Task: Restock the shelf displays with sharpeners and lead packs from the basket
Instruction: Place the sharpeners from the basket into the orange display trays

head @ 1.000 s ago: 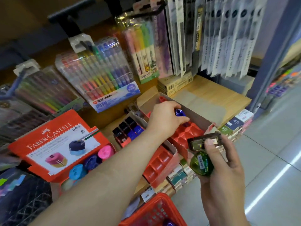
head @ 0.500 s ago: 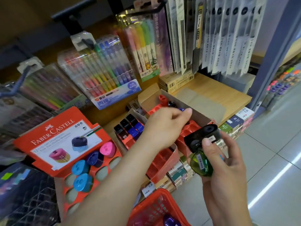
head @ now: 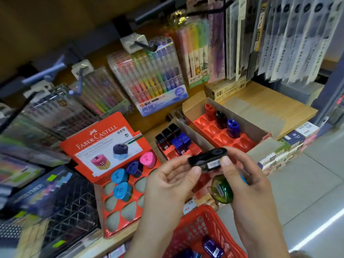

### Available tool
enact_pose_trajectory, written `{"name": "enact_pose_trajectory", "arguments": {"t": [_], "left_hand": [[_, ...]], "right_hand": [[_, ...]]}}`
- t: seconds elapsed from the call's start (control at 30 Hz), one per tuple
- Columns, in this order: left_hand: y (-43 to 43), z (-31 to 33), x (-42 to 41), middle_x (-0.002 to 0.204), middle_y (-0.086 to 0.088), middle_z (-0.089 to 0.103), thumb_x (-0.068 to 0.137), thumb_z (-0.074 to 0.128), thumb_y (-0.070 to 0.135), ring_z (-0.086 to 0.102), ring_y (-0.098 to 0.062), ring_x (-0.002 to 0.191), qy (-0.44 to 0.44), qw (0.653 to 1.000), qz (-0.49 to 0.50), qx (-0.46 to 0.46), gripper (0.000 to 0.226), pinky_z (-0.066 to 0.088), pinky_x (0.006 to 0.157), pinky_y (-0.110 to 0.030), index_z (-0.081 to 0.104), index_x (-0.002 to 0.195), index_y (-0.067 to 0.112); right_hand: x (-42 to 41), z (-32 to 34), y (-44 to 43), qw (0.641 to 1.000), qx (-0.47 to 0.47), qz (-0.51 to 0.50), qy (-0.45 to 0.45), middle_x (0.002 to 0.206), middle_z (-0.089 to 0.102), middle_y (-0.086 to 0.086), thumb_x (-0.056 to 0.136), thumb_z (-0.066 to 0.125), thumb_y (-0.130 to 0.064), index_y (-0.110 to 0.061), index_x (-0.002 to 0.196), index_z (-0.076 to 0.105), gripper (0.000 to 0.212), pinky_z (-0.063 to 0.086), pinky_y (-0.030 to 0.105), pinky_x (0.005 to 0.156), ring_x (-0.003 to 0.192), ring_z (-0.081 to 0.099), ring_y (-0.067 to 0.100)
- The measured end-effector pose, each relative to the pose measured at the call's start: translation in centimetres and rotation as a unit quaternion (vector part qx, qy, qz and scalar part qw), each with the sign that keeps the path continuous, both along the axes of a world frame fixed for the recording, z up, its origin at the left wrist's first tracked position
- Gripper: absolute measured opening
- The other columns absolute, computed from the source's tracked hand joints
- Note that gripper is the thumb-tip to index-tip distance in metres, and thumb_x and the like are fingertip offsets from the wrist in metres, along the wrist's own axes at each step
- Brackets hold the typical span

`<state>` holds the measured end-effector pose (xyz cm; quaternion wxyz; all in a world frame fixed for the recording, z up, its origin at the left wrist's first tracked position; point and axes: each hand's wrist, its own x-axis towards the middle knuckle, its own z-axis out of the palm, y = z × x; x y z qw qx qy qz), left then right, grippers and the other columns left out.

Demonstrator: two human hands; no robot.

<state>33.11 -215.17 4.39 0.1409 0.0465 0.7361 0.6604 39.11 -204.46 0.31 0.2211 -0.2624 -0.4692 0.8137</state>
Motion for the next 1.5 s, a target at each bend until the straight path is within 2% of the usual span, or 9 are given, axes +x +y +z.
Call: {"name": "enact_pose_trajectory", "arguments": {"t": [0.1, 0.2, 0.3, 0.47, 0.8, 1.0, 1.27, 1.4, 1.5], "left_hand": [[-1.6, -0.3, -1.4, 0.084, 0.012, 0.073, 0.061, 0.074, 0.032, 0.068, -0.001, 0.081, 0.04, 0.997, 0.059, -0.033, 0.034, 0.051, 0.069, -0.011, 0.071, 0.095, 0.027], [-2.7, -0.8, -2.7, 0.086, 0.008, 0.071, 0.074, 0.077, 0.024, 0.066, 0.002, 0.079, 0.082, 0.988, 0.064, -0.109, 0.028, 0.049, 0.069, -0.008, 0.07, 0.1, 0.028], [-1.9, -1.5, -3.1, 0.092, 0.006, 0.067, 0.08, 0.074, 0.023, 0.062, 0.003, 0.078, 0.123, 0.971, 0.007, -0.203, 0.037, 0.047, 0.068, -0.007, 0.067, 0.116, 0.023], [0.6, -2.1, -2.5, 0.096, 0.018, 0.059, 0.082, 0.072, 0.034, 0.056, 0.002, 0.084, 0.225, 0.914, -0.082, -0.327, 0.046, 0.05, 0.081, -0.015, 0.061, 0.126, 0.03], [2.7, -2.5, -2.7, 0.086, 0.012, 0.06, 0.08, 0.074, 0.039, 0.057, -0.005, 0.08, 0.232, 0.884, -0.126, -0.386, 0.031, 0.052, 0.078, -0.026, 0.066, 0.108, 0.029], [3.5, -2.9, -3.3, 0.114, 0.002, 0.068, 0.085, 0.068, 0.037, 0.06, -0.015, 0.106, 0.34, 0.823, -0.183, -0.417, 0.036, 0.048, 0.093, -0.032, 0.068, 0.117, 0.019], [2.6, -4.7, -3.6, 0.099, 0.011, 0.06, 0.097, 0.047, 0.041, 0.052, -0.01, 0.097, 0.333, 0.85, -0.154, -0.378, 0.035, 0.043, 0.087, -0.029, 0.075, 0.094, 0.02], [1.7, -2.1, -1.1, 0.102, 0.017, 0.063, 0.089, 0.045, 0.052, 0.058, 0.0, 0.096, 0.14, 0.958, -0.168, -0.188, 0.033, 0.047, 0.079, -0.014, 0.066, 0.11, 0.037], [0.6, -1.3, 1.2, 0.111, 0.016, 0.061, 0.082, 0.071, 0.037, 0.061, -0.004, 0.093, 0.075, 0.965, -0.218, -0.126, 0.046, 0.053, 0.078, -0.02, 0.055, 0.124, 0.048]], "right_hand": [[0.3, -0.4, 0.1, 0.993, -0.108, -0.005, 0.036, 0.098, 0.071, 0.004, 0.074, 0.068, -0.026, -0.03, 0.098, 0.069, 0.024, 0.055, 0.036, 0.062, 0.086, 0.068, 0.021], [1.0, -0.6, 0.5, 0.975, -0.194, -0.023, 0.105, 0.093, 0.064, 0.006, 0.055, 0.063, -0.01, -0.022, 0.088, 0.062, 0.035, 0.057, 0.034, 0.065, 0.088, 0.061, 0.024], [1.5, -0.6, 0.9, 0.965, -0.224, -0.06, 0.125, 0.093, 0.065, 0.012, 0.066, 0.057, 0.003, -0.017, 0.094, 0.057, 0.035, 0.06, 0.036, 0.071, 0.092, 0.067, 0.03], [1.5, -0.5, 0.8, 0.964, -0.221, -0.112, 0.101, 0.098, 0.073, 0.013, 0.076, 0.064, -0.015, -0.009, 0.121, 0.059, 0.047, 0.061, 0.038, 0.073, 0.093, 0.071, 0.033], [1.5, -1.1, 0.6, 0.96, -0.216, -0.16, 0.076, 0.103, 0.073, 0.007, 0.073, 0.067, -0.024, -0.011, 0.122, 0.064, 0.05, 0.058, 0.024, 0.061, 0.089, 0.071, 0.021], [1.3, -1.4, 0.3, 0.956, -0.229, -0.173, 0.067, 0.096, 0.075, 0.008, 0.073, 0.069, -0.017, -0.014, 0.11, 0.063, 0.037, 0.057, 0.025, 0.059, 0.087, 0.071, 0.021], [1.5, -2.0, 0.0, 0.971, -0.183, -0.142, 0.052, 0.103, 0.074, 0.005, 0.069, 0.07, -0.016, -0.022, 0.096, 0.073, 0.027, 0.057, 0.022, 0.065, 0.089, 0.072, 0.017], [1.6, -2.2, 0.1, 0.987, -0.118, -0.087, 0.071, 0.112, 0.071, 0.012, 0.05, 0.091, -0.036, -0.019, 0.104, 0.074, 0.059, 0.057, 0.024, 0.073, 0.099, 0.069, 0.022], [1.7, -2.2, 0.4, 0.99, -0.093, -0.036, 0.099, 0.111, 0.072, 0.015, 0.035, 0.097, -0.039, -0.017, 0.101, 0.074, 0.073, 0.058, 0.027, 0.076, 0.101, 0.07, 0.026]]}}
